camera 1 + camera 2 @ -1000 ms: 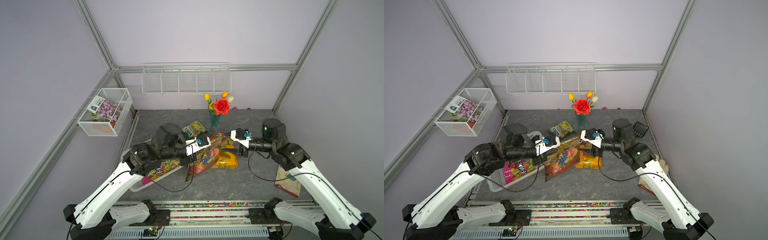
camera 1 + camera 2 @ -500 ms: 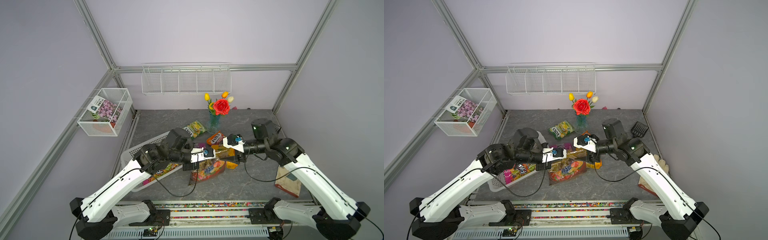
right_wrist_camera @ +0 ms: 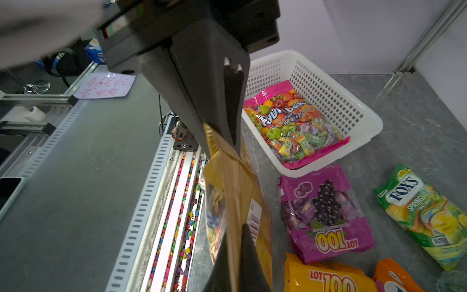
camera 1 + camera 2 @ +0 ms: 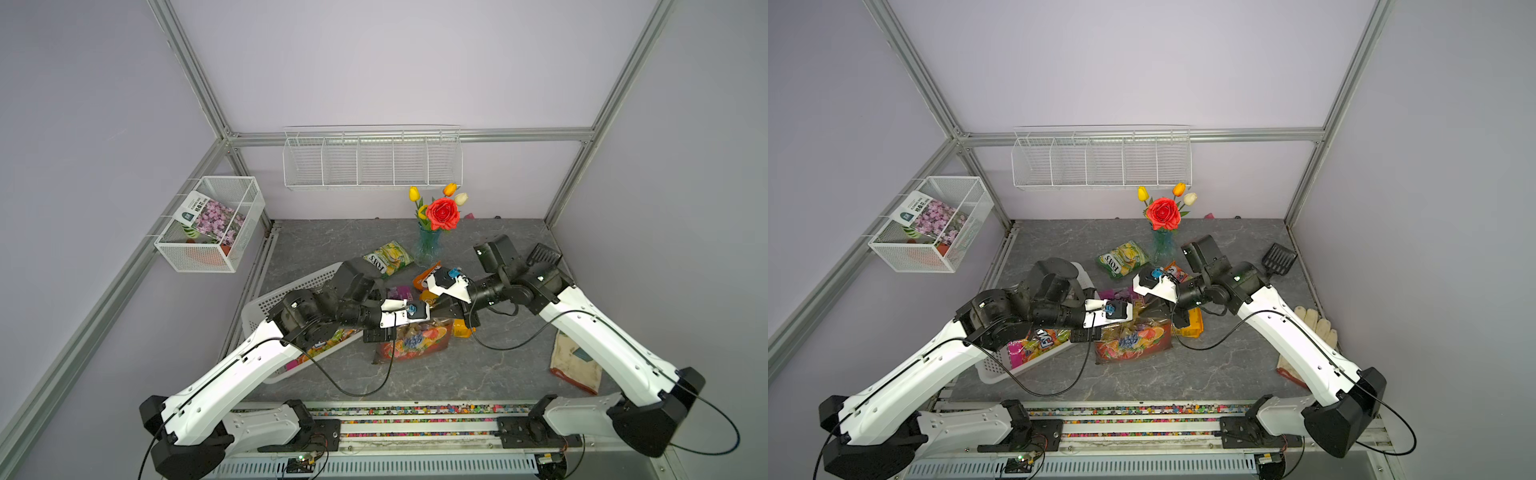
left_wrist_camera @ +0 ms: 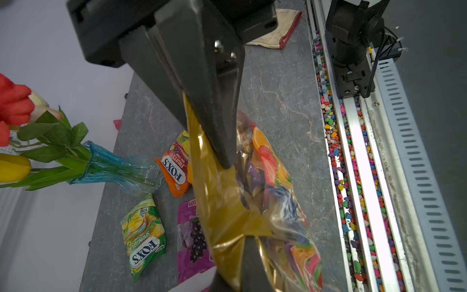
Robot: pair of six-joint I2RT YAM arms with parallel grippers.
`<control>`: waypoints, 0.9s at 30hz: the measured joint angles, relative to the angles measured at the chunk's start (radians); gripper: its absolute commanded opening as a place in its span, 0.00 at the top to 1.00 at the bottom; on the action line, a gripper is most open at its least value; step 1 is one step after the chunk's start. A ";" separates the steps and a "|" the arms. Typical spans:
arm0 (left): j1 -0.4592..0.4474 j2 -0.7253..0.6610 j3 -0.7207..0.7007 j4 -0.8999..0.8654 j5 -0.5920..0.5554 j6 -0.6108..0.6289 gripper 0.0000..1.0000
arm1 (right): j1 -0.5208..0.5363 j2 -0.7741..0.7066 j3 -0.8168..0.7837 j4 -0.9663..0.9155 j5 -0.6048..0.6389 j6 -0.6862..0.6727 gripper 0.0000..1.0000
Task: Put the candies in the basket
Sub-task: Place the candy in the basket.
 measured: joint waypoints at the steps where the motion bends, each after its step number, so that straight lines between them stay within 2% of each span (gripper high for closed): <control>1: 0.000 -0.010 -0.010 0.014 -0.015 0.000 1.00 | 0.000 0.008 0.007 0.001 -0.006 0.017 1.00; 2: 0.000 -0.022 -0.023 0.031 -0.030 0.000 0.91 | 0.000 0.011 0.011 0.004 -0.011 0.034 1.00; 5: -0.002 -0.077 -0.077 0.119 -0.084 -0.012 0.45 | 0.000 0.013 0.011 0.036 -0.017 0.119 1.00; 6: -0.002 -0.098 -0.090 0.154 -0.106 -0.024 0.33 | 0.000 0.013 0.011 0.048 -0.014 0.158 1.00; 7: 0.000 -0.118 -0.098 0.190 -0.127 -0.038 0.24 | 0.000 0.013 0.011 0.063 -0.012 0.199 1.00; 9: -0.001 -0.147 -0.098 0.264 -0.161 -0.068 0.14 | 0.000 0.013 0.011 0.099 -0.004 0.278 1.00; 12: -0.001 -0.172 -0.078 0.351 -0.241 -0.135 0.06 | 0.004 0.013 0.020 0.149 0.028 0.418 1.00; 17: 0.019 -0.161 -0.016 0.457 -0.467 -0.309 0.00 | 0.004 0.013 0.079 0.254 0.079 0.654 1.00; 23: 0.157 -0.165 0.042 0.500 -0.768 -0.611 0.00 | 0.039 0.035 0.119 0.437 0.203 0.920 1.00; 27: 0.236 -0.182 0.086 0.431 -0.883 -0.789 0.00 | 0.097 0.100 0.123 0.544 0.354 1.081 1.00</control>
